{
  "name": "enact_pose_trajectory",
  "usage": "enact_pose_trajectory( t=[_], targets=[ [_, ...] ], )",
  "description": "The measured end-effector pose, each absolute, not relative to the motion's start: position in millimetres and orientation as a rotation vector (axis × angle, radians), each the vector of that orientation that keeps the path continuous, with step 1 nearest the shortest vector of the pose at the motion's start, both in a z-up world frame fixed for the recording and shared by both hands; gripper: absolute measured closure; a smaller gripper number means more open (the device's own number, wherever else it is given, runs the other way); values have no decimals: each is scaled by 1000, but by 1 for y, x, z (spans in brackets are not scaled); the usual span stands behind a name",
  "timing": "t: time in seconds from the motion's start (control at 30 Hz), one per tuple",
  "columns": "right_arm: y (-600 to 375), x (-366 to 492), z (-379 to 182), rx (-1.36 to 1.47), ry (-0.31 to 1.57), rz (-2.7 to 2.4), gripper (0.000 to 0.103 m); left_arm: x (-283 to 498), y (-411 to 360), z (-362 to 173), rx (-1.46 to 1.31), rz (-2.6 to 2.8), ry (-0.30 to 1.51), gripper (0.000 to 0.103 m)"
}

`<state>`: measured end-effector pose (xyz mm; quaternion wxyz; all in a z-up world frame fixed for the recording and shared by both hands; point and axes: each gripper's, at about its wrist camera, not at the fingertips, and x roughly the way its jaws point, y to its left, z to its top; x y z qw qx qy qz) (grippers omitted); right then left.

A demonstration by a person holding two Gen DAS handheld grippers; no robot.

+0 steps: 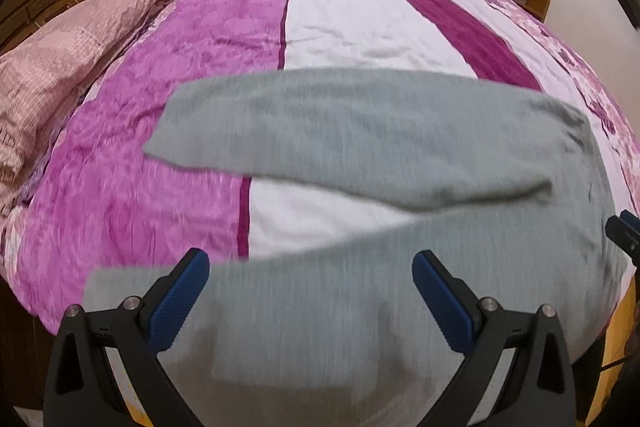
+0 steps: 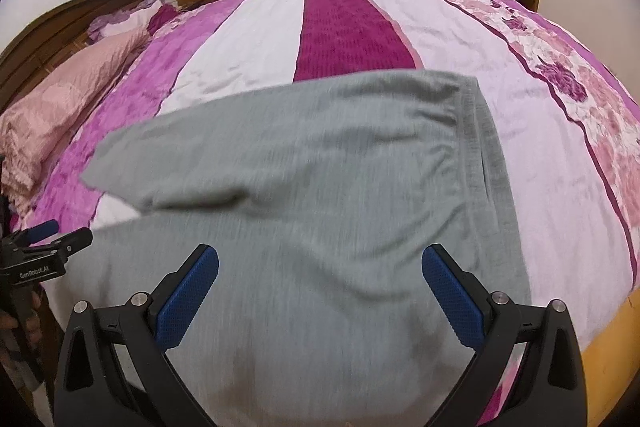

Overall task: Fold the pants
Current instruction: 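Move both grippers forward over the grey sweatpants toward the leg hems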

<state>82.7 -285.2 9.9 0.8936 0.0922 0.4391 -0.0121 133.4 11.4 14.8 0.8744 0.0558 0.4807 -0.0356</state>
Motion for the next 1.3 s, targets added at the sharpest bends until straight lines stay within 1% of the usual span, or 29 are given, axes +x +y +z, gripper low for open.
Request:
enact_pose_trajectory(
  t=[0.17,0.37,0.67,1.17,1.3],
  targets=[
    [-298,114,16,200,916,-33,5,161,7,28,110,-112,991,0],
    [-311,144,13,216,942,-37,5,189,2,31,116,-127,988,0],
    [-328,184,8,179,977,-34,5,233,-2,16,130,-170,1041,0],
    [-356,251,4,103,1020,-62,5,329,-8,-7,181,-270,1106,0],
    [-361,269,-1,98,1039,-59,5,354,-9,-20,246,-243,1118,0]
  ],
)
